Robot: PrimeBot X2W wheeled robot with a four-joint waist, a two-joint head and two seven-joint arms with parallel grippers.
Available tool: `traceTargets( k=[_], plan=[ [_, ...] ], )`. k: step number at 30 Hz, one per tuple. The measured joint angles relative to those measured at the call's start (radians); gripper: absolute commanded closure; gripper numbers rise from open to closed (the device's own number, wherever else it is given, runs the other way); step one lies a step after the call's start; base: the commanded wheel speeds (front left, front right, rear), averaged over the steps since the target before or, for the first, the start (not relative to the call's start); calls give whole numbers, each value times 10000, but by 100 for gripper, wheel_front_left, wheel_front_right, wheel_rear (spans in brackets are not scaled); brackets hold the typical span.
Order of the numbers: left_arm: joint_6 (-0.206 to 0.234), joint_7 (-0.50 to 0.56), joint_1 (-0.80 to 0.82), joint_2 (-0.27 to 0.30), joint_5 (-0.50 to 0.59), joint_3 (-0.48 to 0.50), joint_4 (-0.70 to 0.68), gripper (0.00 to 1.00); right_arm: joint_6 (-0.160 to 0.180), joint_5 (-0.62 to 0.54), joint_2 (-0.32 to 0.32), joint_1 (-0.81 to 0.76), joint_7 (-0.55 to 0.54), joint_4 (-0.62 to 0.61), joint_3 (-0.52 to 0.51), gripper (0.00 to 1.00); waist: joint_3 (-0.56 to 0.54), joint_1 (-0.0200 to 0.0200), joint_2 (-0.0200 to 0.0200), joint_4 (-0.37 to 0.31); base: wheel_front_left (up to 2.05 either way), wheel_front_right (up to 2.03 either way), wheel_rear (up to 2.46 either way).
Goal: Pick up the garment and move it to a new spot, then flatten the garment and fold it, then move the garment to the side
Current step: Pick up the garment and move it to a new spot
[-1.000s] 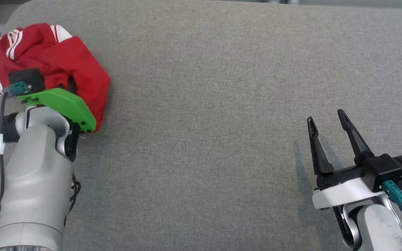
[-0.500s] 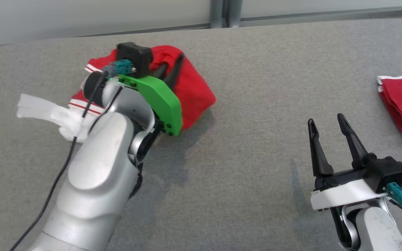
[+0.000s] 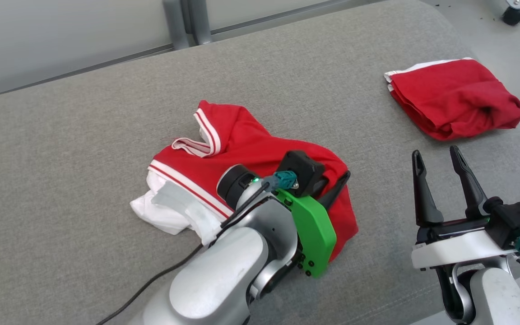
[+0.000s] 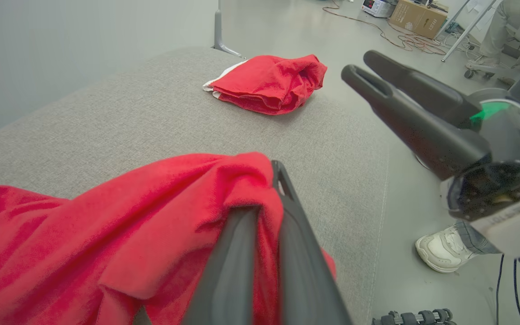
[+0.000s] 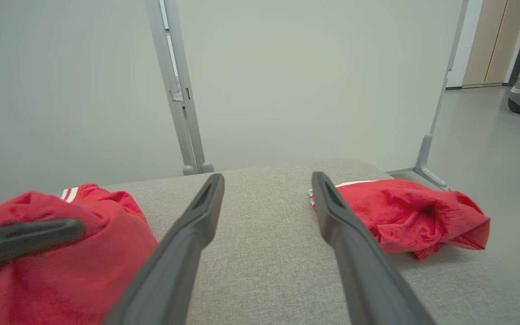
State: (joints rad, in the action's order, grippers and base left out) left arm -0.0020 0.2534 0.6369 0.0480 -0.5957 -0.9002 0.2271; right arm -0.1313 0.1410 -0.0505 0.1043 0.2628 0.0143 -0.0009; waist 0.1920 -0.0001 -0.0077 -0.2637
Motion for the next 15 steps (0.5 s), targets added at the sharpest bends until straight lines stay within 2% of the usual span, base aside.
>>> traceTargets(
  k=[1,2,3,4,5,8,11,13,15],
  plan=[
    [142,-86,-69,-4,-15,-150,94,100,0,13,0,-21,-2,2,-35,0,28,0,0,-119,0,0,0],
    [274,-151,-130,-8,-17,-267,290,88,0,58,-2,-45,0,6,-54,0,57,0,0,-216,0,0,0],
    [366,-169,-205,-6,-17,-382,502,71,0,79,-2,-73,-2,4,-84,0,92,0,0,-293,0,0,0],
    [389,-169,-319,-6,-21,-472,754,32,0,84,-2,-100,0,4,-105,0,137,0,0,-343,0,0,0],
    [389,-184,-447,0,-33,-543,938,0,0,90,-2,-119,-2,6,-134,0,181,0,0,-367,0,0,0],
    [387,-529,-820,12,-328,-451,1024,0,0,98,2,-149,0,10,-238,0,232,0,0,-260,0,0,0],
    [481,-742,-1033,140,-637,-73,439,0,0,63,4,-182,-2,17,-280,0,168,0,0,-75,0,0,0],
    [662,-803,-1163,477,-859,320,-100,0,0,44,4,-209,-2,12,-305,0,99,0,0,74,0,0,0],
    [978,-798,-1258,1045,-892,729,-495,0,0,-27,4,-231,0,6,-330,0,40,0,0,225,0,0,0]
  ],
)
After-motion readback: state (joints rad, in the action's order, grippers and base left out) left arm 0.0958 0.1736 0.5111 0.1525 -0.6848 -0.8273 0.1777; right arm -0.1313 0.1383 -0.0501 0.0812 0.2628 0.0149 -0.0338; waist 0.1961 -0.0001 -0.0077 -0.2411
